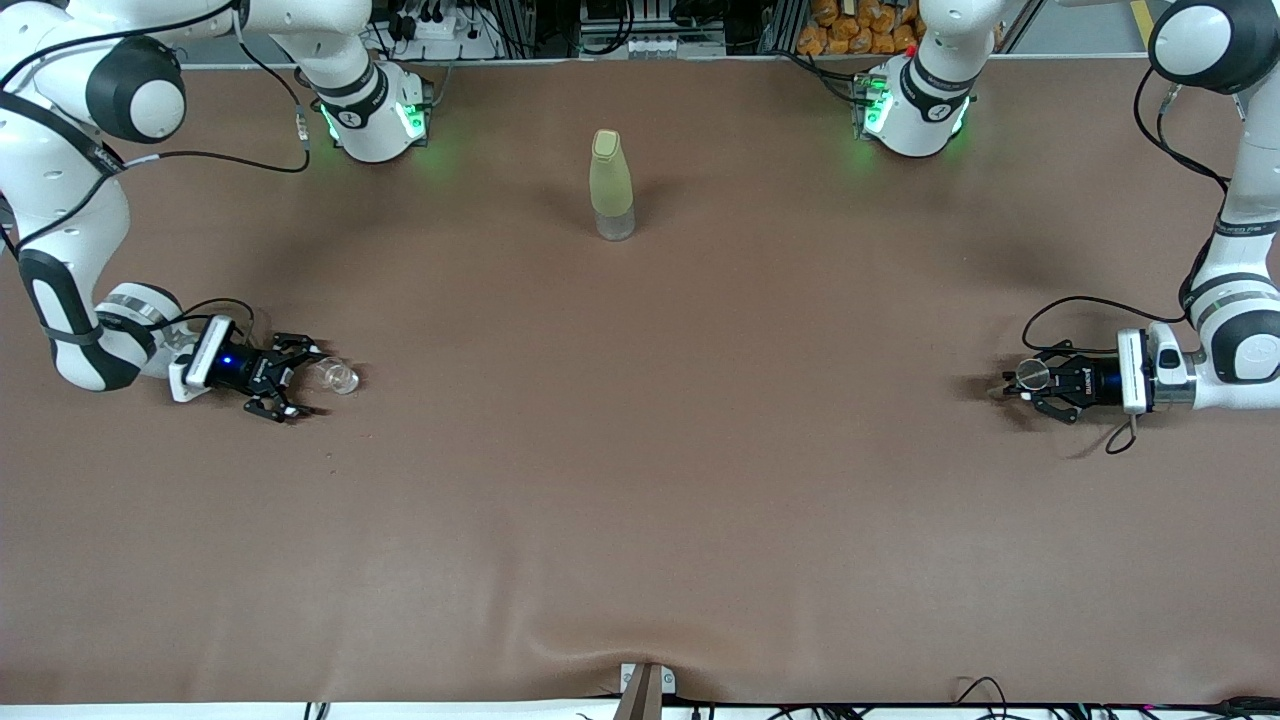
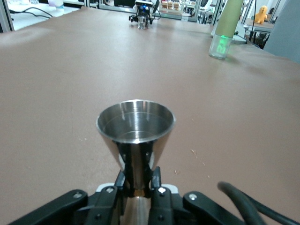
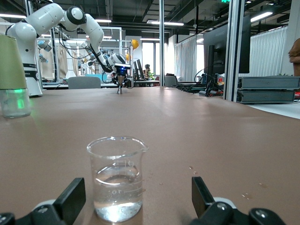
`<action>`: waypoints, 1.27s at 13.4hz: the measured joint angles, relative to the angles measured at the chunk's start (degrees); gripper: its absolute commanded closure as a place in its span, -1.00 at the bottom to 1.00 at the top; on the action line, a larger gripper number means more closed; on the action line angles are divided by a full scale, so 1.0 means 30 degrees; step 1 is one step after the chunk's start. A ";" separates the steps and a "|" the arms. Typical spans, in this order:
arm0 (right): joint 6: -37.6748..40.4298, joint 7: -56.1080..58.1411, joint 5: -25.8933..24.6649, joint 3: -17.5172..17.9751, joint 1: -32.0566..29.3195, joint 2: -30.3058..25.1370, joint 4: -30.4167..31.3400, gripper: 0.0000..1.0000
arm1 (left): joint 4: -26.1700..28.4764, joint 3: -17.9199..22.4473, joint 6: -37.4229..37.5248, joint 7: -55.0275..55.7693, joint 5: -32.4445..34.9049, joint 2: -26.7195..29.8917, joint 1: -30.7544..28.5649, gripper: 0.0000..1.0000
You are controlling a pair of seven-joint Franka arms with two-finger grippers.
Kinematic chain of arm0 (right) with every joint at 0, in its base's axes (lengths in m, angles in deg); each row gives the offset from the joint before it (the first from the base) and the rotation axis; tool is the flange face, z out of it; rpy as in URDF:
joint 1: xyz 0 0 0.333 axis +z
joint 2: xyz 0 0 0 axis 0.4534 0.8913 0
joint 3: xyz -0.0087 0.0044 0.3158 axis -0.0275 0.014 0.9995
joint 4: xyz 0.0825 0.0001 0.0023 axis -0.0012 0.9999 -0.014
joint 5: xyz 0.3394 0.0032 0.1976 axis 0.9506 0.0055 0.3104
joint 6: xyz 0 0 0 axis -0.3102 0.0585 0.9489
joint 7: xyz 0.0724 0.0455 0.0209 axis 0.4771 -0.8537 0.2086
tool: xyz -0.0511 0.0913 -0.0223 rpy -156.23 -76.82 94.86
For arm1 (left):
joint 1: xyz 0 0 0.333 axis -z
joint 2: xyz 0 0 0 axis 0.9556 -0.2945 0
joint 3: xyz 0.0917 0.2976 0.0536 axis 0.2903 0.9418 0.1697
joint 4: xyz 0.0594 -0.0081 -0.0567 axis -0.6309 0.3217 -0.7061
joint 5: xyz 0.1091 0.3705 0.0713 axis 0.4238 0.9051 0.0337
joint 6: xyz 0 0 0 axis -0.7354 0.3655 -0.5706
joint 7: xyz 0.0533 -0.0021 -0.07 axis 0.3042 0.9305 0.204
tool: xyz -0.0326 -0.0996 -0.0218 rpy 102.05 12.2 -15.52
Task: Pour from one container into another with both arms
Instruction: 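Lift the jigger with the left gripper while the right gripper carries the beaker inward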
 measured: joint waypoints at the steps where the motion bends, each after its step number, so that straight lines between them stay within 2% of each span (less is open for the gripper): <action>1: -0.0105 0.0000 0.0000 0.0060 0.0019 -0.0002 -0.0032 -1.00 | 0.0000 -0.0030 0.0009 -0.0001 0.0000 -0.0001 0.0003 1.00; 4: -0.0417 -0.0001 -0.0060 0.0282 0.0148 -0.0023 -0.0050 -1.00 | -0.0118 -0.0945 0.0091 -0.0065 -0.0002 0.0009 -0.0028 1.00; 9: -0.0974 -0.0031 -0.0364 0.0338 0.0923 -0.0106 0.0007 -1.00 | -0.0279 -0.4176 0.0245 0.0229 -0.0867 0.0045 0.0375 1.00; 14: -0.1238 -0.0035 -0.0672 0.0333 0.1213 -0.0207 0.0116 -1.00 | -0.0312 -0.4493 -0.0091 0.0378 -0.3360 0.0051 0.3248 1.00; 17: -0.1412 0.0141 -0.0717 0.0344 0.1280 -0.0306 0.0267 -1.00 | -0.0312 -0.4497 -0.1141 0.0380 -0.4351 0.0050 0.4850 1.00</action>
